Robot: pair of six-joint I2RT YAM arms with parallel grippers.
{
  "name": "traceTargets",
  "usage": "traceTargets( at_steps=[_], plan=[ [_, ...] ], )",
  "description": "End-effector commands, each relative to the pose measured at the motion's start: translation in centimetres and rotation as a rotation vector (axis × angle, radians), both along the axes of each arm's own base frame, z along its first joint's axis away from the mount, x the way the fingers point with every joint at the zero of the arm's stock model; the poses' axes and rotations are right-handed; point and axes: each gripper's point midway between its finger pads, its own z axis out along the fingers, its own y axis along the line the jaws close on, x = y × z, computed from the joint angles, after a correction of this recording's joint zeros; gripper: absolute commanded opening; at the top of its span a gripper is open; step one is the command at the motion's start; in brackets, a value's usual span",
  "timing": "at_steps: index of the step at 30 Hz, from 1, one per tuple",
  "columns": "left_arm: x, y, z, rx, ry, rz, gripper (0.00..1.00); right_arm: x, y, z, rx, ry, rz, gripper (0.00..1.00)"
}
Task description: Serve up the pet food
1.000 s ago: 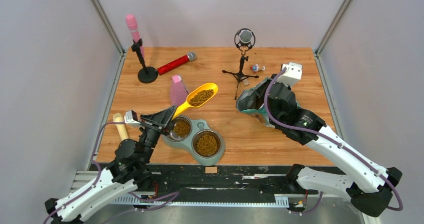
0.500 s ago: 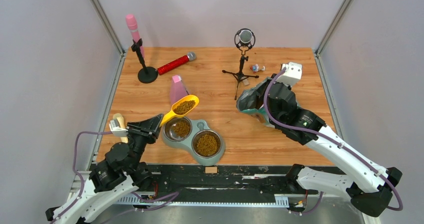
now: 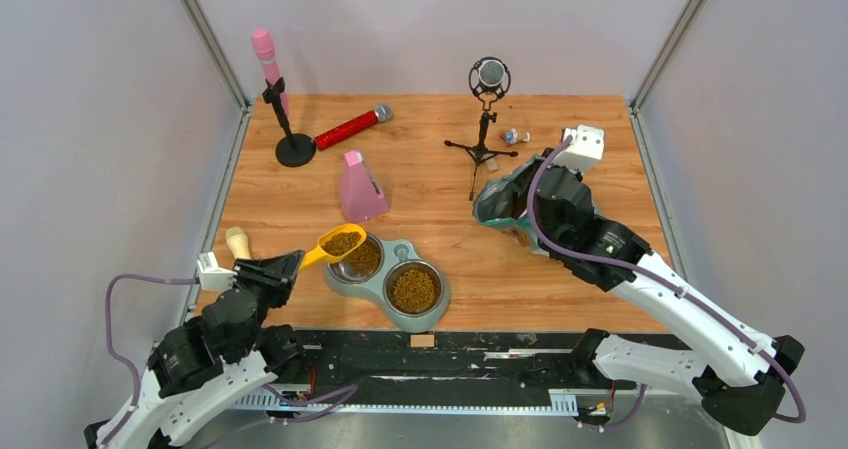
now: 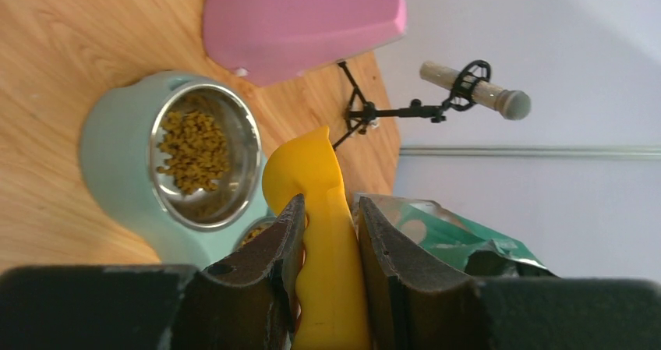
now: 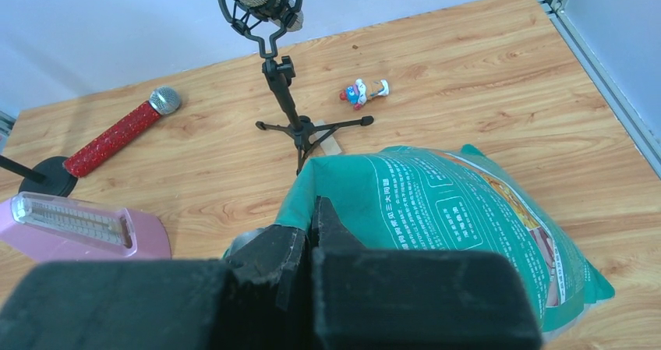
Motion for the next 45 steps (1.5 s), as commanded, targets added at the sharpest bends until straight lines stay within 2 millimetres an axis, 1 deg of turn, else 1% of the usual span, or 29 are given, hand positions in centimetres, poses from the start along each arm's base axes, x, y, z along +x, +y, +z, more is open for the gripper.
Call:
traceTargets(
  at_steps=[1, 6, 9, 12, 17, 21, 27, 33, 39, 42, 45],
  plan=[
    [-0.6, 2.6, -1.2, 0.035, 0.052, 0.09, 0.0, -0.1, -0.5, 5.4, 0.179, -0.16, -0.021, 0.0],
    [-0.8, 3.1, -2.8, 0.067, 0.095, 0.105, 0.0, -0.1, -0.5, 5.3, 0.174, -0.159, -0.024, 0.0],
    [-0.8, 3.0, -3.4, 0.085, 0.107, 0.107, 0.0, -0.1, -0.5, 5.3, 0.169, -0.157, -0.022, 0.0],
    [-0.7, 2.8, -4.1, 0.109, 0.127, 0.102, 0.0, -0.1, -0.4, 5.1, 0.161, -0.155, -0.022, 0.0],
    [-0.2, 2.0, -4.8, 0.207, 0.194, 0.096, 0.0, 0.0, -0.3, 4.9, 0.156, -0.15, -0.019, 0.0],
    [0.5, 1.3, -4.3, 0.281, 0.221, 0.094, 0.0, 0.0, -0.3, 4.9, 0.152, -0.149, -0.016, 0.0],
    [1.5, 0.4, -3.6, 0.322, 0.211, 0.095, 0.0, 0.1, -0.1, 4.6, 0.147, -0.144, -0.011, 0.0],
    [2.0, 1.0, -2.2, 0.347, 0.169, 0.127, 0.0, 0.1, -0.2, 4.7, 0.147, -0.145, -0.012, 0.0],
    [2.2, 1.4, -1.8, 0.386, 0.176, 0.152, 0.0, 0.0, -0.3, 4.6, 0.143, -0.145, -0.018, 0.0],
    [2.2, 1.4, -1.8, 0.409, 0.185, 0.147, 0.0, 0.0, -0.4, 4.7, 0.144, -0.147, -0.02, 0.0],
    [2.4, 0.8, -1.4, 0.435, 0.176, 0.118, 0.0, 0.0, -0.5, 4.6, 0.14, -0.145, -0.023, 0.0]
  ],
)
